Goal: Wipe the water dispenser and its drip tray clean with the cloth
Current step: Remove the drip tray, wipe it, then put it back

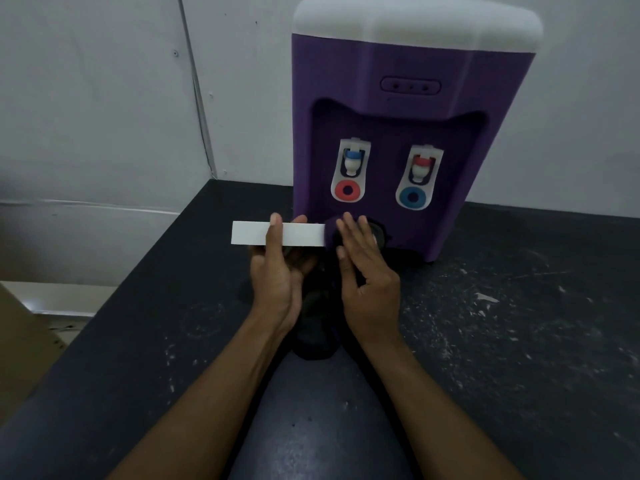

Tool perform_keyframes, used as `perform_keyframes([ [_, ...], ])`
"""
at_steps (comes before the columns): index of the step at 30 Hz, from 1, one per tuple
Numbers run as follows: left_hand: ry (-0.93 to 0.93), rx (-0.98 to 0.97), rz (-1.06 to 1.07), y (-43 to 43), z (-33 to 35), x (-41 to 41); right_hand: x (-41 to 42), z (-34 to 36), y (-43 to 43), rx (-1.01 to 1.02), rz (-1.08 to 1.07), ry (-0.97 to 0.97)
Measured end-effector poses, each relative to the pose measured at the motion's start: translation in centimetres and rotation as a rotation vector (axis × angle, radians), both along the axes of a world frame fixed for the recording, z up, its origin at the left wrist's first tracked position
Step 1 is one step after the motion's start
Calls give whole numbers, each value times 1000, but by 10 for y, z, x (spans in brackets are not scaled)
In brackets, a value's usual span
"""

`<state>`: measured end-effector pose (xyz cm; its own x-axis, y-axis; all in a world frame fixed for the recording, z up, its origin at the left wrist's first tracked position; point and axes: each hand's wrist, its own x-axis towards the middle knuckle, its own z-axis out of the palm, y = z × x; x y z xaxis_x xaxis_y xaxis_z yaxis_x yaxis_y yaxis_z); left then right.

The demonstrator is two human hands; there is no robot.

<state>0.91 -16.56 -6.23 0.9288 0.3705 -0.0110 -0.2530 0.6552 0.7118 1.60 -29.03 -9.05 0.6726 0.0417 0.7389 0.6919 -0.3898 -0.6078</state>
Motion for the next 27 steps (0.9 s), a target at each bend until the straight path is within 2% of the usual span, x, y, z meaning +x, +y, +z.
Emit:
perform_keyframes([
  [3,-24,-8,8,0,0,0,0,1,-2,208,-12,148],
  [6,-79,0,-39,0,-2,-1,-3,1,-2,251,-24,175],
  [12,-59,-34,-34,0,-5,-4,-9,3,9,216,-21,121],
  [18,-47,162,-120,-19,-8,-9,-15,3,26,-97,75,-101],
  [21,-41,146,-137,-14,-5,-9,-8,5,20,-192,120,-149],
  [24,-50,76,-104,-5,-4,-6,-3,2,11,-146,71,-117],
  [27,-41,106,-107,-6,-3,-5,-2,1,7,46,-13,-7],
])
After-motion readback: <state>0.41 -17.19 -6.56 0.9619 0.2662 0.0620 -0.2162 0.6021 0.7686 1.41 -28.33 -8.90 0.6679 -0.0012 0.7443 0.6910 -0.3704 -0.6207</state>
